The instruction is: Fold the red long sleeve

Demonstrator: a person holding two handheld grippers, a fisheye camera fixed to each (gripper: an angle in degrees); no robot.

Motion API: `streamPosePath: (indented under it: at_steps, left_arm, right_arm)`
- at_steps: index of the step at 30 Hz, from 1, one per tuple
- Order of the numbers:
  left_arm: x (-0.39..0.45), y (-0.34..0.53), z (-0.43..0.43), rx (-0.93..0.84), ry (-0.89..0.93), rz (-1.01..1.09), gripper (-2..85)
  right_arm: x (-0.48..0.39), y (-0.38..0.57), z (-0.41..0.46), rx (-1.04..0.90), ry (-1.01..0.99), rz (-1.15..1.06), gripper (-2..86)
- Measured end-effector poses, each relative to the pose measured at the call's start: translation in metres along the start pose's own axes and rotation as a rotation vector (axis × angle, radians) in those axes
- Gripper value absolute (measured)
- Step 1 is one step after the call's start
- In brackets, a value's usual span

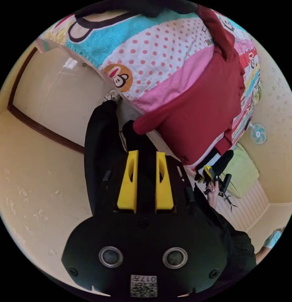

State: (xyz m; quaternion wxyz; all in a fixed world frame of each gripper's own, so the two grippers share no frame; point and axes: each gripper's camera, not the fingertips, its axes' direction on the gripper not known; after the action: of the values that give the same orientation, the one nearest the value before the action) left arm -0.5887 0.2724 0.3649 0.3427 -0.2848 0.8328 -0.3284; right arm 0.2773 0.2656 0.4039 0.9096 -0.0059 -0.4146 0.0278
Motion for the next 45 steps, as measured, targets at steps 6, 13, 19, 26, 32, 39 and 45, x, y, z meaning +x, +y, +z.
streamPosePath:
  at_steps: [6, 13, 19, 26, 32, 39, 45]
  left_arm:
    - [0.014, 0.013, -0.013, 0.029, -0.06, -0.014, 8.2]
    - [0.055, 0.041, -0.012, 0.067, -0.16, 0.071, 8.1]
    - [0.041, 0.062, -0.023, 0.154, -0.065, 0.01, 8.0]
    - [0.018, 0.051, -0.035, 0.313, 0.253, 0.004, 9.7]
    - [0.024, 0.01, -0.068, 0.484, 0.354, -0.003, 11.0]
    - [0.017, -0.028, -0.131, 0.629, 0.523, 0.022, 12.0]
    - [0.009, -0.083, -0.177, 0.726, 0.652, 0.0, 14.4]
  right_arm:
    - [0.06, -0.076, -0.061, 0.492, -0.665, 0.413, 15.0]
    - [0.067, -0.159, -0.046, 0.526, -0.308, 0.693, 9.9]
    - [0.003, -0.13, -0.082, 0.691, -0.236, 0.327, 3.3]
    - [-0.012, -0.057, -0.106, 0.84, -0.053, 0.155, 3.1]
    - [-0.03, -0.059, -0.094, 0.816, -0.108, 0.271, 2.8]
    - [-0.304, -0.069, -0.015, 0.791, 0.232, -0.541, 3.1]
    - [-0.374, -0.104, 0.233, 0.134, 0.482, -0.735, 3.5]
